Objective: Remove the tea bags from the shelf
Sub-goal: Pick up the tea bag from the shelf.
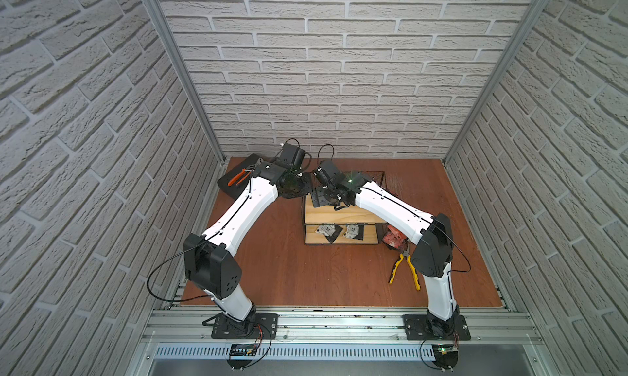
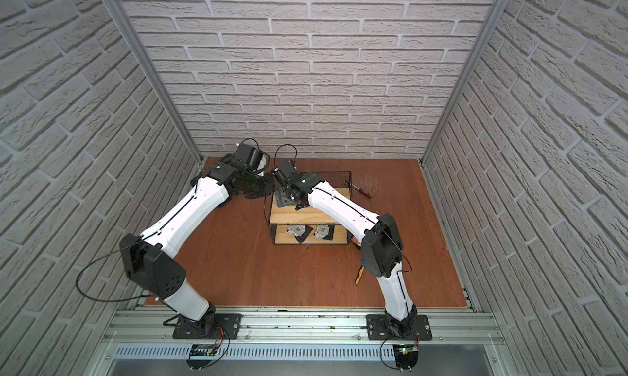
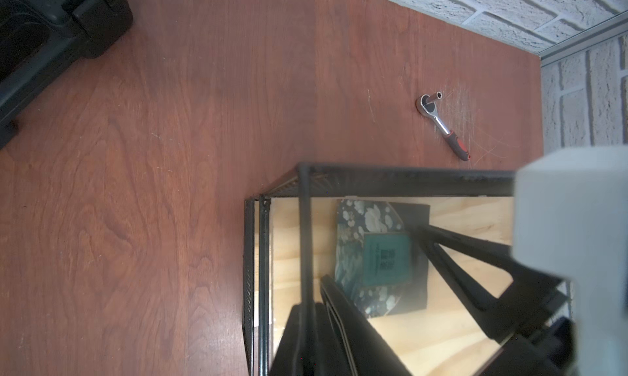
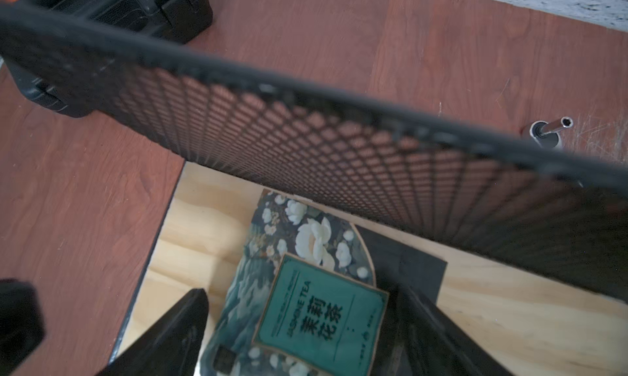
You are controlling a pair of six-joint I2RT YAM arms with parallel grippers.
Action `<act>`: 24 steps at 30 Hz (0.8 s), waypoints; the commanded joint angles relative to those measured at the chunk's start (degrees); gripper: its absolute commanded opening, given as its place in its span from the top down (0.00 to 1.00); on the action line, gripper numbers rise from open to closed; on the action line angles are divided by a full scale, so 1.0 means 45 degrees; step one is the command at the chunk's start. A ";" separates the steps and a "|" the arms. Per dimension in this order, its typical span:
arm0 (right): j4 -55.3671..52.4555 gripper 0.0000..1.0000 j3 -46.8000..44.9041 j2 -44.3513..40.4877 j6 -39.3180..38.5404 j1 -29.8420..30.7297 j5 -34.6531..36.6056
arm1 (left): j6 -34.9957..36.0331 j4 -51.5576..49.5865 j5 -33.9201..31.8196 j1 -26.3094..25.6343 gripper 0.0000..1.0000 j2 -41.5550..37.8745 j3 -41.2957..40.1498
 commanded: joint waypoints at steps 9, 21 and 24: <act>-0.0756 0.42 -0.1077 -0.0176 0.0507 -0.0044 0.0517 | 0.0071 0.0237 -0.0032 -0.0078 0.92 -0.0526 -0.0106; -0.0755 0.88 -0.0684 -0.0864 0.0524 -0.0137 0.0243 | 0.0071 0.0197 -0.0056 -0.0076 0.92 -0.0594 -0.0106; -0.0726 0.91 -0.0426 -0.1537 0.0325 -0.0133 0.0252 | 0.0070 0.0207 -0.0056 -0.0076 0.92 -0.0600 -0.0106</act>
